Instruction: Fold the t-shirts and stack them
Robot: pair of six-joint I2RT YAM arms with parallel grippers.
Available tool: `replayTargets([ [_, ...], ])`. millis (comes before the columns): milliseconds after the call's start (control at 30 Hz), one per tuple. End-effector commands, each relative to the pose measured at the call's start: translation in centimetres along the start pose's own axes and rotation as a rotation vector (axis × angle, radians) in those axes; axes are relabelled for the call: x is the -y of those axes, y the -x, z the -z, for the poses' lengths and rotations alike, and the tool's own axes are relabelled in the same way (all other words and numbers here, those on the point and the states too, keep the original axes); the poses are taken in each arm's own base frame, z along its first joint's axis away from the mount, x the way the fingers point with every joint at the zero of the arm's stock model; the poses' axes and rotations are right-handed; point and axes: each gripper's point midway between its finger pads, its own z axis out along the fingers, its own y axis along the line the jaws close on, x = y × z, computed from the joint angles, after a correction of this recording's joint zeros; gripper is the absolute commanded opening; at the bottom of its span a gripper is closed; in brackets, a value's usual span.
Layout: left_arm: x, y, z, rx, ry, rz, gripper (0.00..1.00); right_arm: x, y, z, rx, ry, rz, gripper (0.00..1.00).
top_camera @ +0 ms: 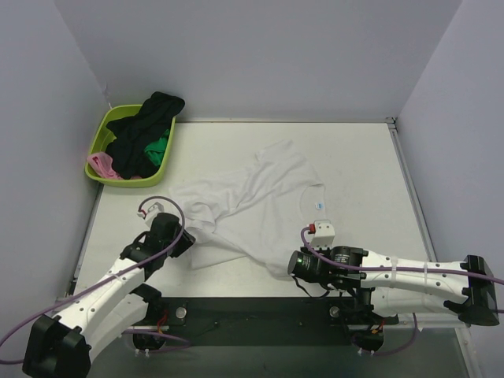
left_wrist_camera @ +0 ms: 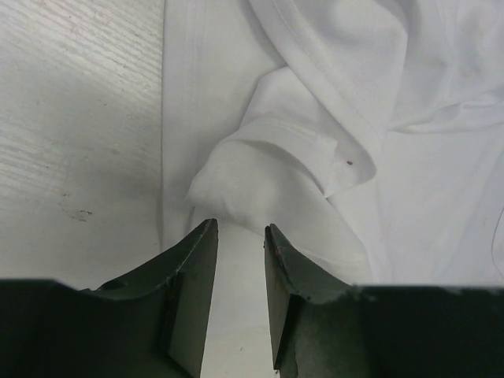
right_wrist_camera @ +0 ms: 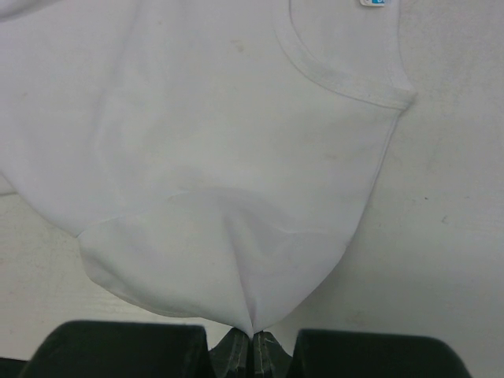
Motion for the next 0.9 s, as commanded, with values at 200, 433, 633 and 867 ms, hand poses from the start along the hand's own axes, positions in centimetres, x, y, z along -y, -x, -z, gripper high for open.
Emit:
replayTargets([
  [200, -0.6, -1.1, -0.5, -0.012, 0.009, 0.025, 0.40, 0.7, -0.3, -0.2, -0.002, -0.025, 0.018, 0.00],
  [433, -0.3, -0.1, -0.8, 0.030, 0.025, 0.018, 0.40, 0.7, -0.5, -0.3, -0.009, -0.021, 0.021, 0.00],
  [633, -0.3, 0.6, -1.4, 0.057, 0.050, 0.003, 0.41, 0.7, -0.6, -0.4, -0.010, -0.020, 0.021, 0.00],
  [867, 0.2, 1.1, -1.6, 0.071, 0.052, -0.001, 0.41, 0.6, -0.6, -0.4, -0.011, -0.019, 0.025, 0.00],
])
